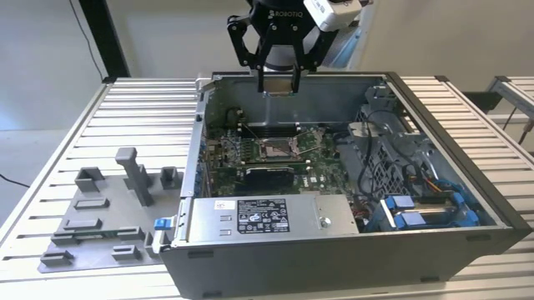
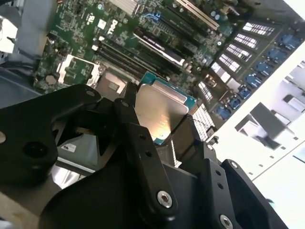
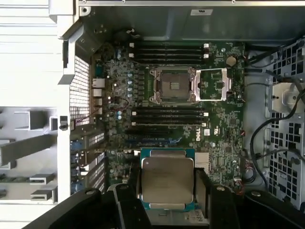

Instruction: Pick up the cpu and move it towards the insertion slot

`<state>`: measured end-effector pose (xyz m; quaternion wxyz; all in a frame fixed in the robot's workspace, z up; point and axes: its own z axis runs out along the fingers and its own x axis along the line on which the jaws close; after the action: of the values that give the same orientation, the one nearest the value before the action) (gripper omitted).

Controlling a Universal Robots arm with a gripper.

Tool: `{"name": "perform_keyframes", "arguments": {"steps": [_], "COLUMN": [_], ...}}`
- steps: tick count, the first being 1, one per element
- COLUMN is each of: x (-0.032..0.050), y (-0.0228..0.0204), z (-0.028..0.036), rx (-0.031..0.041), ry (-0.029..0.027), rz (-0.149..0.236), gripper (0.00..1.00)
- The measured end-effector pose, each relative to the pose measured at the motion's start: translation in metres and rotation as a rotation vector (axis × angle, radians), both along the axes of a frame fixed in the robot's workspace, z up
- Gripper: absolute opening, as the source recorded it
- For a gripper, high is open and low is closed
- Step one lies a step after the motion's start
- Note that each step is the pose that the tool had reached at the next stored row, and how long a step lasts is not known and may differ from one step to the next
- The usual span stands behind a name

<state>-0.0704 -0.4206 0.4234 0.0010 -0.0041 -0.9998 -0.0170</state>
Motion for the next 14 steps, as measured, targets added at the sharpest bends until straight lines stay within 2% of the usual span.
{"name": "perform_keyframes", "arguments": {"steps": [4, 14], "x": [0.0021, 0.0143], "y": [0.0166, 0.0567], "z": [-0.0042, -0.0124], "rx": [0.0001, 0.0000], "ry": [-0.0001, 0.0000], "rz": [0.000, 0.000], "gripper": [0.00, 0.00]}}
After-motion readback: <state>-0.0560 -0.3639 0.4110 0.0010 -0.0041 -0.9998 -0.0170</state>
